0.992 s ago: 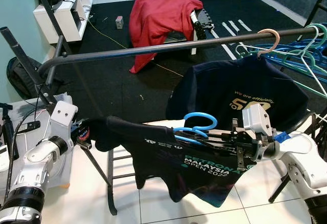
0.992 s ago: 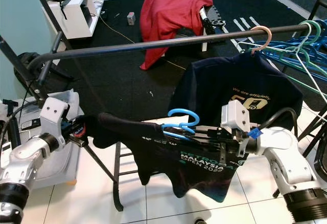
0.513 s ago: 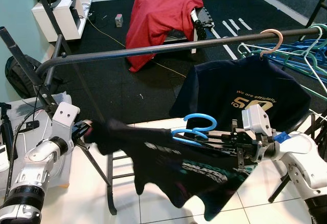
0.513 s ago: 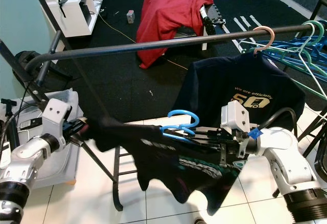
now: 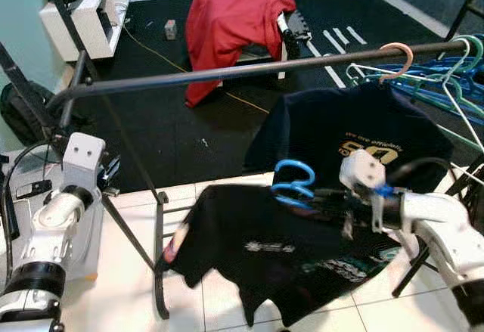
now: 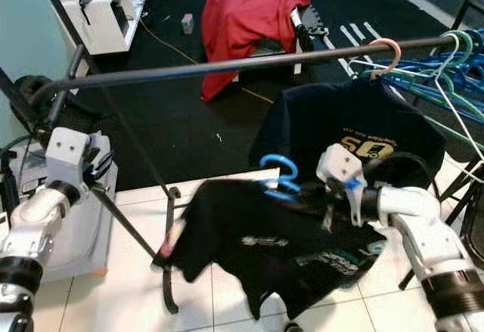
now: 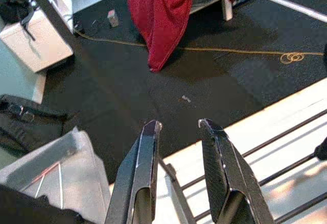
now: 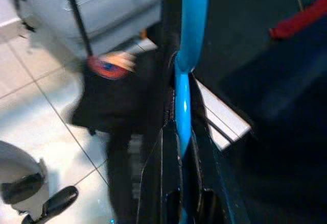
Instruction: Hang hanger
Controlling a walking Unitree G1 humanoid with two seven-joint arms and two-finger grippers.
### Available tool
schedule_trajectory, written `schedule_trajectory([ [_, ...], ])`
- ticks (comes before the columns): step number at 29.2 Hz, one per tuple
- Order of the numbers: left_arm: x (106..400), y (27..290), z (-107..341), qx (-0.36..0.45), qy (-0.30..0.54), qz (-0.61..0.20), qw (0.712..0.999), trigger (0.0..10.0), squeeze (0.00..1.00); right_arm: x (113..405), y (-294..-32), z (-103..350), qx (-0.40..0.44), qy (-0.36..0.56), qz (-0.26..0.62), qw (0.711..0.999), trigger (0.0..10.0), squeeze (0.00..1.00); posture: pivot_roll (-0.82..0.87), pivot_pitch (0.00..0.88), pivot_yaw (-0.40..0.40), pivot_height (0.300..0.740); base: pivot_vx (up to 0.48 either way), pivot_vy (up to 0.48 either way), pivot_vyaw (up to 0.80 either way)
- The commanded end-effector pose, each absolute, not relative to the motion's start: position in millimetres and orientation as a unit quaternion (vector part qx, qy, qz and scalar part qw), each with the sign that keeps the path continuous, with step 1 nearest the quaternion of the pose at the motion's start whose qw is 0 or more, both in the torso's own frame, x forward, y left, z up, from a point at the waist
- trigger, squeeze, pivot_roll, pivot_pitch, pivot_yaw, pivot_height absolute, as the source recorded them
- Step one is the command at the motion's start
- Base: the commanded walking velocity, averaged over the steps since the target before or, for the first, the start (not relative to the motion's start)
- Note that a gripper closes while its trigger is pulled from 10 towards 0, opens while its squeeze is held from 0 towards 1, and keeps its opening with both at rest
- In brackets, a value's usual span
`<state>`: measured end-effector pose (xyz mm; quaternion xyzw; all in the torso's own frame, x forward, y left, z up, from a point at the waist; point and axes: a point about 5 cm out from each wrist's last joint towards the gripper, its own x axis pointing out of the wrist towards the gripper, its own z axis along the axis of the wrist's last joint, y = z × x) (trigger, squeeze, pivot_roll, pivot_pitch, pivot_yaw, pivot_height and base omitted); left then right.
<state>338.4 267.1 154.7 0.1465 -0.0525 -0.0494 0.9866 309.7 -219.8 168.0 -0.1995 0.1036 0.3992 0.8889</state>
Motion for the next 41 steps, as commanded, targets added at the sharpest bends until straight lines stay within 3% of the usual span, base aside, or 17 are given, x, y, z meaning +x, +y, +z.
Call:
schedule_trajectory([
  [1,338,259,150,0.142,-0.044,-0.068,0.986,10.0,0.00,314,-217,168,-0.193,0.108,0.375,0.900,0.0,0.00,-0.11,0.138,0.038,0.740,0.000,0.000,0.00],
  [3,340,236,147,0.137,-0.048,-0.104,0.984,10.0,0.00,323,-207,160,-0.168,0.128,0.310,0.927,0.0,0.00,-0.11,0.129,0.036,0.740,0.000,0.000,0.00],
  [10,340,214,145,0.134,-0.052,-0.137,0.980,10.0,0.00,330,-194,153,-0.159,0.130,0.258,0.944,0.0,0.00,-0.11,0.125,0.034,0.740,0.000,0.000,0.00],
  [12,339,196,144,0.133,-0.059,-0.166,0.975,10.0,0.00,337,-180,151,-0.148,0.108,0.213,0.960,0.0,0.00,-0.10,0.118,0.033,0.740,0.000,0.000,0.00],
  [22,336,183,148,0.119,-0.072,-0.192,0.971,10.0,0.00,342,-167,151,-0.193,0.082,0.178,0.961,0.0,0.00,-0.10,0.103,0.031,0.740,0.000,0.000,0.00],
  [27,332,163,156,0.081,-0.087,-0.223,0.967,10.0,0.00,345,-151,165,-0.226,0.011,0.117,0.967,0.0,0.00,-0.10,0.098,0.034,0.740,0.000,0.000,0.00],
  [32,331,161,157,0.081,-0.086,-0.228,0.967,10.0,0.00,345,-151,167,-0.226,0.007,0.111,0.968,0.0,0.00,-0.10,0.098,0.034,0.740,0.000,0.000,0.00],
  [35,323,146,158,0.084,-0.073,-0.295,0.949,10.0,0.00,351,-154,176,-0.214,-0.021,0.074,0.974,0.0,0.00,-0.10,0.108,0.039,0.740,0.000,0.000,0.00],
  [36,314,135,153,0.108,-0.043,-0.356,0.927,10.0,0.00,362,-163,186,-0.180,-0.045,0.028,0.982,0.0,0.00,-0.09,0.111,0.034,0.740,0.000,0.000,0.00],
  [41,314,135,152,0.122,-0.031,-0.352,0.927,10.0,0.00,369,-166,190,-0.157,-0.048,0.011,0.986,0.0,0.00,-0.09,0.113,0.027,0.740,0.000,0.000,0.00],
])
